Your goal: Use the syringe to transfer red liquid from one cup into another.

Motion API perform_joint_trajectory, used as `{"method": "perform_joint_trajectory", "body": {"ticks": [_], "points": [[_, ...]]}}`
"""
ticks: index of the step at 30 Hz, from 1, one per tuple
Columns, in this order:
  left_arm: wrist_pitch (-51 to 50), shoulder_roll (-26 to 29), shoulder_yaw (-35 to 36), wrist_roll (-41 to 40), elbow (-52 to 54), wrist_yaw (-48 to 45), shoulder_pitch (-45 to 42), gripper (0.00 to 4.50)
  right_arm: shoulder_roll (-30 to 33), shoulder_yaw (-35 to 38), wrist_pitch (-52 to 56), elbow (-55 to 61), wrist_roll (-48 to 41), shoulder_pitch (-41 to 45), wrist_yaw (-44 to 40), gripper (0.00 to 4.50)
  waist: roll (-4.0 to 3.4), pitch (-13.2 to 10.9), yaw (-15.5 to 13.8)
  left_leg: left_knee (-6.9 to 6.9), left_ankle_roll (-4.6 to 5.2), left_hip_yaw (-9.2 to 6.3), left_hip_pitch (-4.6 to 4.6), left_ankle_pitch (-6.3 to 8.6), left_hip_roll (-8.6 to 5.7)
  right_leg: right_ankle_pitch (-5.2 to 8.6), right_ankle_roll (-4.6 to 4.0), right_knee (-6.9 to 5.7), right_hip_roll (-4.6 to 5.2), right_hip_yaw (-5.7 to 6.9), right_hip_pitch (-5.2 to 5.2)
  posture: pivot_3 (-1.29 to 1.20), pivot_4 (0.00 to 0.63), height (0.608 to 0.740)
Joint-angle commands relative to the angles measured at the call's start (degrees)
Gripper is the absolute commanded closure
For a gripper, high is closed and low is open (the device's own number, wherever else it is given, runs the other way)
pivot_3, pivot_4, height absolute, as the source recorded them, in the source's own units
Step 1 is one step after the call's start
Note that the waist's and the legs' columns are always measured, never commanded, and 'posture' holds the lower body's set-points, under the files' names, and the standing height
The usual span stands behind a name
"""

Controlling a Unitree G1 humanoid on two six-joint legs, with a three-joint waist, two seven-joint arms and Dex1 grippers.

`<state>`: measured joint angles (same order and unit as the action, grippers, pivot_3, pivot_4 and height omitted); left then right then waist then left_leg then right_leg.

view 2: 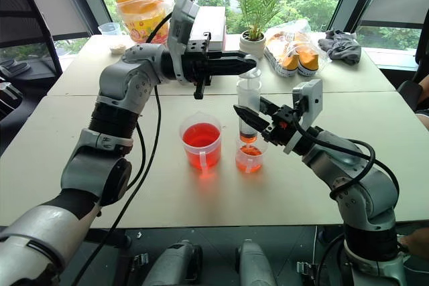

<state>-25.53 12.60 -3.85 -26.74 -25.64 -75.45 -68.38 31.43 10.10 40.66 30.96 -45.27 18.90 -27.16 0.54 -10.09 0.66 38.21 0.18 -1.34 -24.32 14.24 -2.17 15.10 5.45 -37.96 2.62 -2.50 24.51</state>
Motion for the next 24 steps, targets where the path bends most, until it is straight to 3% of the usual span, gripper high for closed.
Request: {"method": "perform_joint_trajectory", "body": {"ticks": [1,14,17,22,24], "points": [[-0.74,-0.67,-5.07,2.43,1.28,-2.00,2.85,4.49,0.65,5.90,-2.84,4.87,-3.81,4.85,1.51,3.09,0.00,0.00,0.01,0.00,0.00,0.00,0.00,0.00,0.00,0.00,0.00,0.00,0.00,-0.01,0.00,0.00,0.150,0.740],[-2.39,-1.06,-4.64,2.22,3.01,-0.62,3.82,4.49,3.59,7.34,-2.59,3.89,-6.59,4.43,1.74,3.09,0.00,0.00,0.00,0.01,0.00,0.00,0.00,0.00,0.00,0.00,0.00,0.00,0.01,-0.01,-0.02,0.00,0.150,0.740],[-2.84,-0.10,-2.35,1.87,0.94,0.77,1.55,3.25,2.86,5.79,-2.73,3.88,-5.88,2.64,1.28,3.09,0.00,0.00,-0.01,0.01,0.00,0.00,0.00,0.00,0.00,0.00,0.00,0.00,0.00,-0.01,-0.02,0.00,0.150,0.740],[-3.00,3.92,1.13,0.85,0.53,1.10,-0.52,0.67,2.29,3.58,-3.06,2.94,-4.27,-0.35,-0.13,3.09,0.01,-0.01,0.16,0.00,0.00,0.00,0.01,0.00,0.00,0.00,0.00,0.00,-0.03,0.01,-0.02,0.00,0.150,0.740],[-3.32,5.90,2.24,0.20,1.31,0.78,-0.43,0.07,2.39,2.96,-3.45,2.42,-3.54,-1.19,-0.78,3.09,0.01,-0.01,0.19,0.00,0.00,0.00,0.01,0.00,0.01,0.00,0.00,-0.01,-0.03,0.00,-0.02,0.00,0.150,0.740]]}}
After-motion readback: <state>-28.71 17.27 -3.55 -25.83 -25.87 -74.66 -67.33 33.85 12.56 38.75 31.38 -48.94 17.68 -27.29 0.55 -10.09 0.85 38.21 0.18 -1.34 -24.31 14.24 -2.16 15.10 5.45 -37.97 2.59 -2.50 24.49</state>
